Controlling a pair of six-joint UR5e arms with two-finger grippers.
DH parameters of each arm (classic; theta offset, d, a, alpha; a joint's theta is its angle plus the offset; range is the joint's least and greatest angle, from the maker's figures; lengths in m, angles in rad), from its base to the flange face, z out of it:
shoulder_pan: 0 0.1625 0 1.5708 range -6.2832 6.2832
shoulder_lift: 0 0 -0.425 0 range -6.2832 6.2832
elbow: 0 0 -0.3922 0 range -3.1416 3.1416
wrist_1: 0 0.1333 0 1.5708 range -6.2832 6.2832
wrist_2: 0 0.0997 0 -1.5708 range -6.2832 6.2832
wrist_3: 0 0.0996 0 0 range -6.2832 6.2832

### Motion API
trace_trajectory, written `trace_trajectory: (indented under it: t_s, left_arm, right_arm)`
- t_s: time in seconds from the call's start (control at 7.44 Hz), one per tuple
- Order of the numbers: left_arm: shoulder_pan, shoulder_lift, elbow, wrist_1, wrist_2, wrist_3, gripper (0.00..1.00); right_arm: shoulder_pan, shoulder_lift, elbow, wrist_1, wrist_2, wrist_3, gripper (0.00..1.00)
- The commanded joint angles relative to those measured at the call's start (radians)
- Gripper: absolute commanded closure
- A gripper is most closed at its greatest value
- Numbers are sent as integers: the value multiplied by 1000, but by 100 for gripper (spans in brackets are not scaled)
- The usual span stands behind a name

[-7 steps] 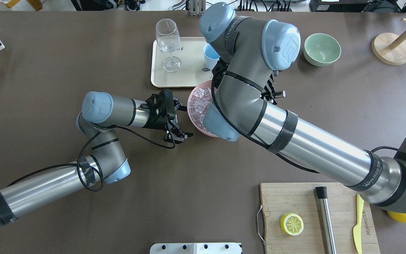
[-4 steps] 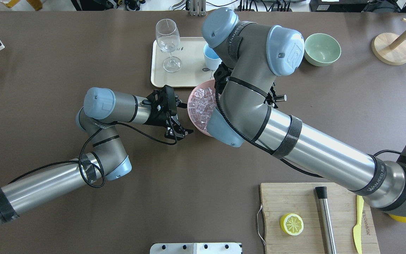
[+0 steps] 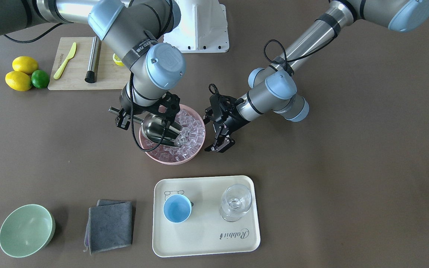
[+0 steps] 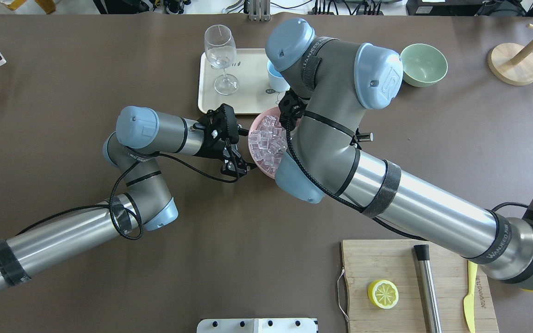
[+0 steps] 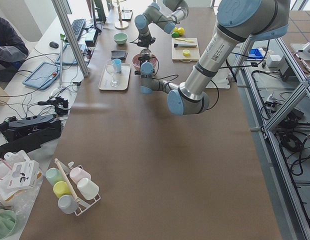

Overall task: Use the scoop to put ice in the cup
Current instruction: 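Tilt the bowl with the left gripper while the right gripper scoops ice cubes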

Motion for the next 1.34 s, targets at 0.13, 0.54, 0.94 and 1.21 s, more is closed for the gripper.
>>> trace_trajectory:
  t_s: [0.13,0.54,0.94,1.21]
  left_arm:
    - [-1,-16,11,10,0,0,1]
    - [1,-17,12,21,0,0,1]
    - [1,-17,11,27,2,0,1]
    - [1,-19,11,27,12,0,1]
  right_arm:
    - [0,-6,-2,68,10,43,100]
    - [0,-29,34,79,16,63,100]
    - [0,-86,102,122,20,89,100]
    - [0,-103,110,163,24,126,100]
